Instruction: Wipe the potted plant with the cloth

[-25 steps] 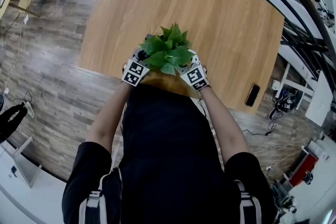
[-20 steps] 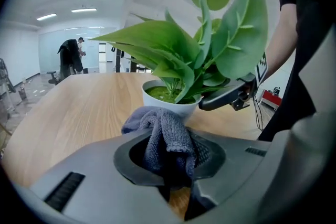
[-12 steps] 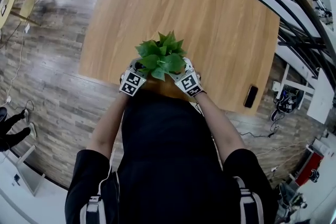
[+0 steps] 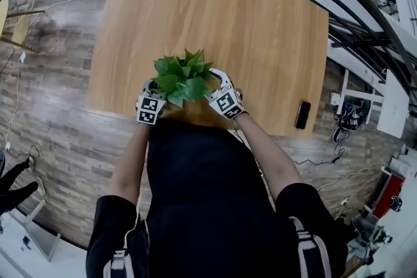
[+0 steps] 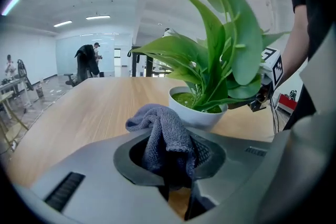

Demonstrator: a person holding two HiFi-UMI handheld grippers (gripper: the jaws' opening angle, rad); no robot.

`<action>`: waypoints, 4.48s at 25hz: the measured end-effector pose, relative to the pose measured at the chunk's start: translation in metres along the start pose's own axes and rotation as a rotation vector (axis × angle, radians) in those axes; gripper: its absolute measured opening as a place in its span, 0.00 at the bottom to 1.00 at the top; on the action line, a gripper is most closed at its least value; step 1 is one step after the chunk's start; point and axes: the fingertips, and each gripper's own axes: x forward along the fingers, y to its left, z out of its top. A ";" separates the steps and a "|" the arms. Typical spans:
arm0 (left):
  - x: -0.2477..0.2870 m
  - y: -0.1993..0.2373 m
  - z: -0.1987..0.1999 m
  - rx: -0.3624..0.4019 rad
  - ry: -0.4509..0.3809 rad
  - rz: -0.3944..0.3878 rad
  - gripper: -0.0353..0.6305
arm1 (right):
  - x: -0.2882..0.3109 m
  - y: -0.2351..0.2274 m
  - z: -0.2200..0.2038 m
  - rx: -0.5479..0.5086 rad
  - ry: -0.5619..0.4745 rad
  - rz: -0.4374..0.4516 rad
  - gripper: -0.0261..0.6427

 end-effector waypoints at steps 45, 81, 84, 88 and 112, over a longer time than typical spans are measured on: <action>-0.009 0.003 -0.003 0.004 0.064 -0.031 0.23 | 0.024 0.022 0.015 -0.100 0.016 0.122 0.41; -0.019 0.008 -0.002 -0.096 0.058 -0.046 0.23 | 0.016 0.019 0.013 -0.096 -0.016 0.103 0.41; -0.018 0.005 -0.002 -0.039 0.066 -0.060 0.22 | 0.023 0.029 0.022 -0.159 -0.016 0.157 0.41; -0.019 -0.002 -0.004 -0.010 0.068 -0.085 0.22 | 0.026 0.031 0.022 -0.152 -0.010 0.144 0.41; -0.029 -0.002 -0.021 -0.003 0.089 -0.062 0.23 | 0.003 0.073 0.004 -0.296 0.050 0.208 0.41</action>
